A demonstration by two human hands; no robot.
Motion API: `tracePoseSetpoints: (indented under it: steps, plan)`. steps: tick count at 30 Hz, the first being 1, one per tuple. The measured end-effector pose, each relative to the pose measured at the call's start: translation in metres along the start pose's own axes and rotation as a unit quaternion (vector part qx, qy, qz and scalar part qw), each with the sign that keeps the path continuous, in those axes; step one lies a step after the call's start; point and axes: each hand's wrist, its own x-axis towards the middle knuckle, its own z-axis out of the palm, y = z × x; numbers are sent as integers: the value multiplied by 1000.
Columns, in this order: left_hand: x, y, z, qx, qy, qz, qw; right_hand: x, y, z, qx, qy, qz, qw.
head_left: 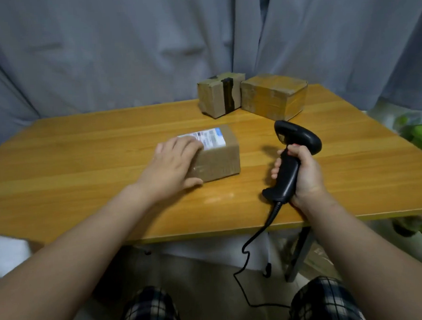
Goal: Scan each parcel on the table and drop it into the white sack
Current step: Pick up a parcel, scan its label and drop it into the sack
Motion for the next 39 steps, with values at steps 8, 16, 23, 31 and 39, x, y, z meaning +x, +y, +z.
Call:
tracePoseSetpoints:
  steps: [8,16,23,31,39]
  plan:
    - [9,7,-9,-214,59,-262,939,-24,24,23,-41,-7,-28,999]
    - [15,3,-8,-489,-24,-345,801,-25,22,25,-66,-36,-3,997]
    - [-16,9,-34,-441,-29,-240,864,-34,20,29,-9,-64,46,997]
    - [-41,18,-59,-363,-50,-234,901,-65,35,66,32,-22,12,999]
    - [-98,14,-25,-556,58,-302,772,-104,48,72,-250,-110,-138,952]
